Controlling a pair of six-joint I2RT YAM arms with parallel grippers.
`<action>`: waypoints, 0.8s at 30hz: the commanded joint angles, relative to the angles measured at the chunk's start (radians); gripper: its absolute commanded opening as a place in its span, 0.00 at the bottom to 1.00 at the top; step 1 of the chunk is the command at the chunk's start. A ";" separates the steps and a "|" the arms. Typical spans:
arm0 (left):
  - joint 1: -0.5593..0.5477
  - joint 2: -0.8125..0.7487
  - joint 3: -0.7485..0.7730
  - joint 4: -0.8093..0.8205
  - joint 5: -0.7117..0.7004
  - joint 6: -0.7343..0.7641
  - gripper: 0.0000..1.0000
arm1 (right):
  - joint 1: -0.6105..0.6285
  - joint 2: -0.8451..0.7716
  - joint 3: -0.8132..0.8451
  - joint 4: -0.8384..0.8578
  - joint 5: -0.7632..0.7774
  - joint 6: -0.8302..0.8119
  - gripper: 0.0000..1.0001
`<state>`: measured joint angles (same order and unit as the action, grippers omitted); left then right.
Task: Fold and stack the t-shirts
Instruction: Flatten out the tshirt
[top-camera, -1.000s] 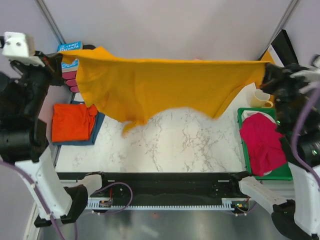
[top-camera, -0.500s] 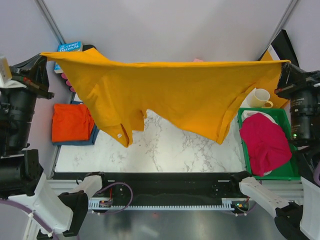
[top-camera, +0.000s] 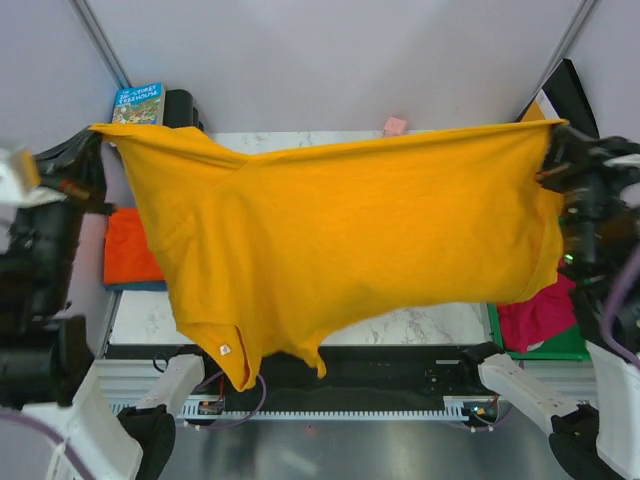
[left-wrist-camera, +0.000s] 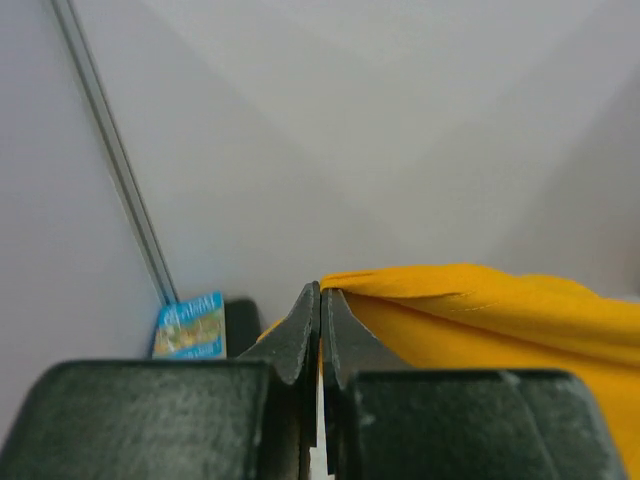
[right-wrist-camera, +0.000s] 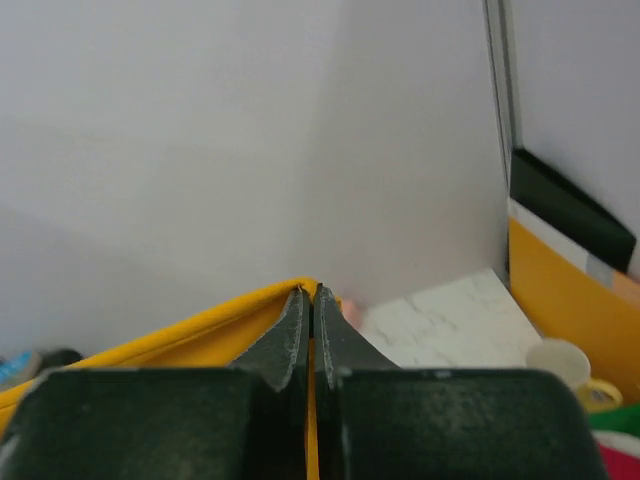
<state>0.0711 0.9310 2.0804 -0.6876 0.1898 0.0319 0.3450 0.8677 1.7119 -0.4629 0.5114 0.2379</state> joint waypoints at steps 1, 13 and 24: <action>0.002 0.054 -0.232 0.028 -0.018 0.069 0.02 | -0.003 0.050 -0.185 -0.017 0.082 0.044 0.00; 0.007 0.434 -0.640 0.322 0.066 0.137 0.02 | -0.167 0.358 -0.650 0.304 -0.068 0.205 0.00; -0.017 0.837 -0.507 0.445 -0.059 0.155 0.02 | -0.210 0.823 -0.488 0.382 -0.080 0.224 0.00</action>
<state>0.0544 1.7023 1.4425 -0.3550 0.2081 0.1440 0.1459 1.6123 1.1000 -0.1654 0.4149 0.4435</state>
